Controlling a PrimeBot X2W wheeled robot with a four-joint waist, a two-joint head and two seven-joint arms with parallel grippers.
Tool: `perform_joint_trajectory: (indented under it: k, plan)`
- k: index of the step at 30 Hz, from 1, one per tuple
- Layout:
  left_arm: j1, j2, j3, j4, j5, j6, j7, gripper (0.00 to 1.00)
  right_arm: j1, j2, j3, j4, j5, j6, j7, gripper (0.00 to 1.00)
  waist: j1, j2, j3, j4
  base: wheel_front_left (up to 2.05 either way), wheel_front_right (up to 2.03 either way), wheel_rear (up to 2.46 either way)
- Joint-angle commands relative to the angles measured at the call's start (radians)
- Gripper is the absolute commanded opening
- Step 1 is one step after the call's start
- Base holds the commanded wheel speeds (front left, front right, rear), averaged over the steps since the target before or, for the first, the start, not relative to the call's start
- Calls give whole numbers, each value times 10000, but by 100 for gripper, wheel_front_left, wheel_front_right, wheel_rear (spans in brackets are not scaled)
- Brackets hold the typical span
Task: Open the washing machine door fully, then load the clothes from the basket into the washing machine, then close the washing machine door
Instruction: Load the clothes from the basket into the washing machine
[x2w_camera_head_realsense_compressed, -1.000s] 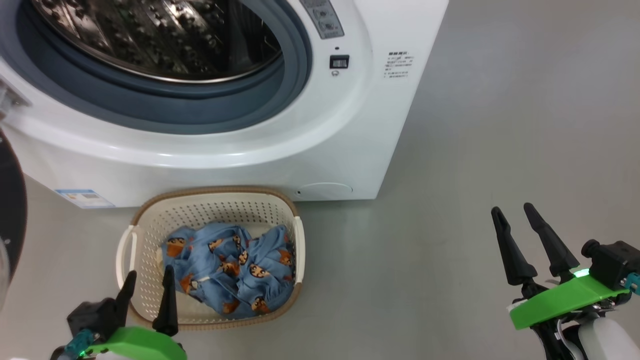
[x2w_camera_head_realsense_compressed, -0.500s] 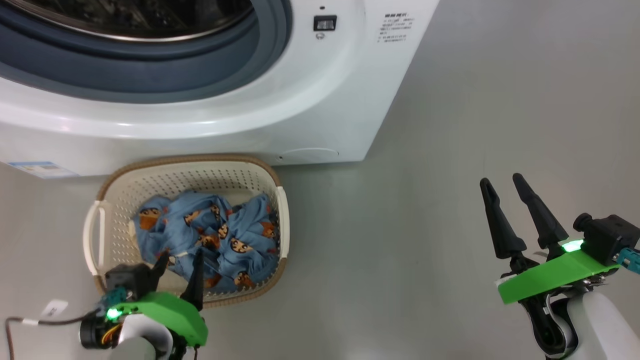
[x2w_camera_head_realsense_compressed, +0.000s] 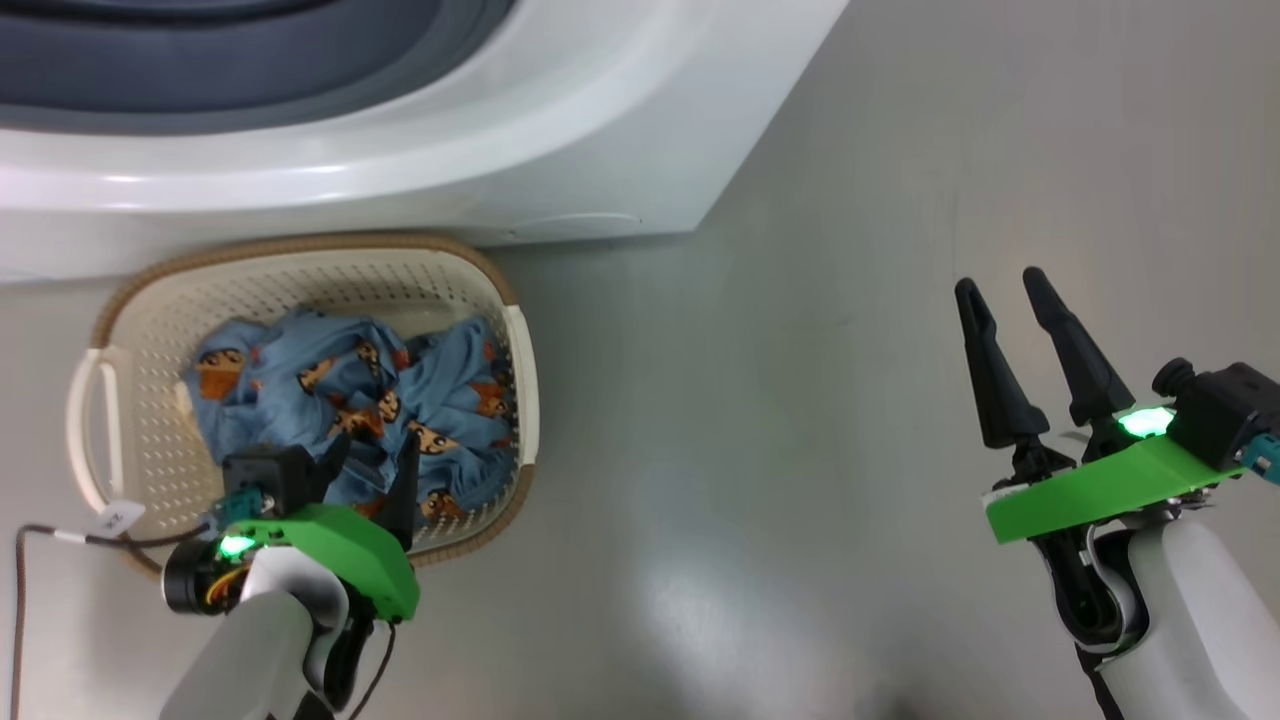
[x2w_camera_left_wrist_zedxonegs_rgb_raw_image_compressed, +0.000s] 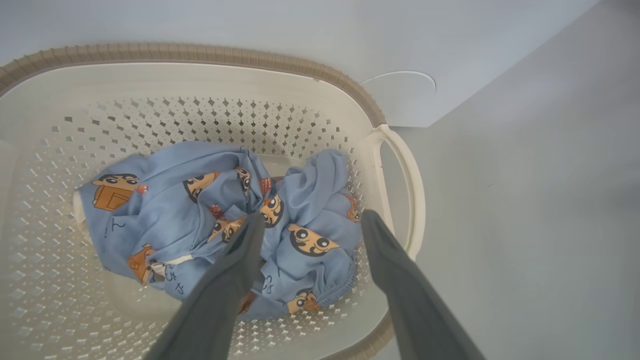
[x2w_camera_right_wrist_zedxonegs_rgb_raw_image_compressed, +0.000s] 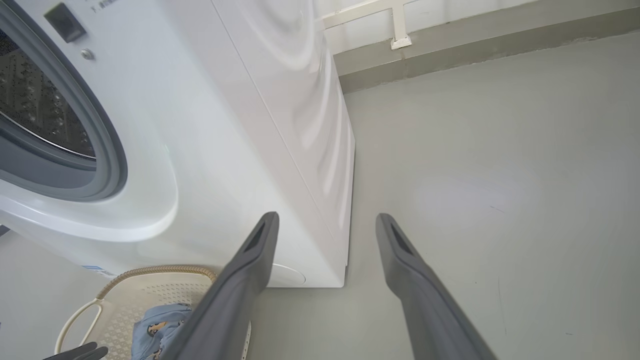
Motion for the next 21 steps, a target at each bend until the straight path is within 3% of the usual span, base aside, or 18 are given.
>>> perform_joint_trajectory:
  k: [1,21]
  plan:
    - [-128,344,85,21,-103,-15,-65,100,0,-21,168,-255,-116,16,-120,100,0,0,464,-200,0,0,0]
    - [-2478,1352,-2709,1600,-2345,-15,-65,100,-1072,327,290,-399,-96,16,-120,100,0,0,2404,-937,0,0,0]
